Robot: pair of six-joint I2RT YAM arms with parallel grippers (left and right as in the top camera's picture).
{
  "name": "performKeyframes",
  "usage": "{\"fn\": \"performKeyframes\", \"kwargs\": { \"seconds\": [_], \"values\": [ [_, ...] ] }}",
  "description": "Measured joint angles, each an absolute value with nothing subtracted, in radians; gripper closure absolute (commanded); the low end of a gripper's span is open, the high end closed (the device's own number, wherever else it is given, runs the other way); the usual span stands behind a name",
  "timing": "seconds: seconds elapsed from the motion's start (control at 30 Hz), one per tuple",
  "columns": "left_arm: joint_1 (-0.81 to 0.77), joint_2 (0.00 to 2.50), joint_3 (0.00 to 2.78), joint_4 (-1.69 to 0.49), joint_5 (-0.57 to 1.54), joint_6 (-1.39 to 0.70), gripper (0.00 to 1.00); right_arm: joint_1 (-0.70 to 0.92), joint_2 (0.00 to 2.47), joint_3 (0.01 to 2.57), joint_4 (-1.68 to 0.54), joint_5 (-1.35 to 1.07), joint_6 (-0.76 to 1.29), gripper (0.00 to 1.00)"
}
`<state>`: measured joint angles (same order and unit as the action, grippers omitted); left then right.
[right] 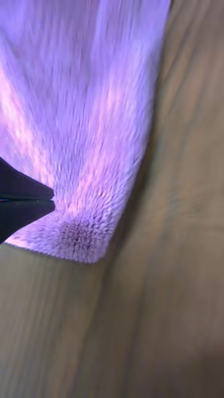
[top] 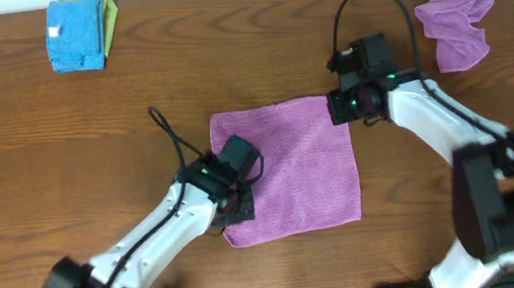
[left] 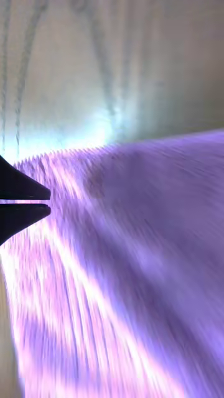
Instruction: Fold the cloth
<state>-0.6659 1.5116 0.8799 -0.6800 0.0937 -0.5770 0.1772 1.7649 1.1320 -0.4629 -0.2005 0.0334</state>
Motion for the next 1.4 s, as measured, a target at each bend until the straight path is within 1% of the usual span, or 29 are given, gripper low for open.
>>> {"fn": "performKeyframes", "kwargs": {
  "seconds": [0.17, 0.27, 0.53, 0.9, 1.17, 1.4],
  "values": [
    [-0.666, 1.417, 0.922, -0.657, 0.003, -0.576, 0.94, 0.177, 1.597, 1.134, -0.502, -0.199, 0.035, 0.98],
    [-0.662, 1.419, 0.924, -0.604, -0.046, -0.576, 0.94, 0.177, 1.581, 1.135, -0.517, -0.197, 0.035, 0.99],
    [-0.606, 1.595, 0.926, -0.337, -0.091, -0.544, 0.94, 0.179, 1.664, 1.135, -0.526, -0.186, 0.035, 0.99],
    [-0.514, 1.717, 0.926, -0.121, -0.097, -0.519, 0.94, 0.237, 1.803, 1.134, -0.497, -0.186, 0.035, 0.98],
    [-0.510, 1.794, 0.926, -0.070, -0.082, -0.519, 0.94, 0.245, 1.874, 1.134, -0.477, -0.165, 0.035, 0.99],
    [-0.510, 1.830, 0.928, -0.081, -0.064, -0.519, 0.94, 0.245, 1.922, 1.138, -0.491, -0.148, 0.039, 0.99]
  ]
}}
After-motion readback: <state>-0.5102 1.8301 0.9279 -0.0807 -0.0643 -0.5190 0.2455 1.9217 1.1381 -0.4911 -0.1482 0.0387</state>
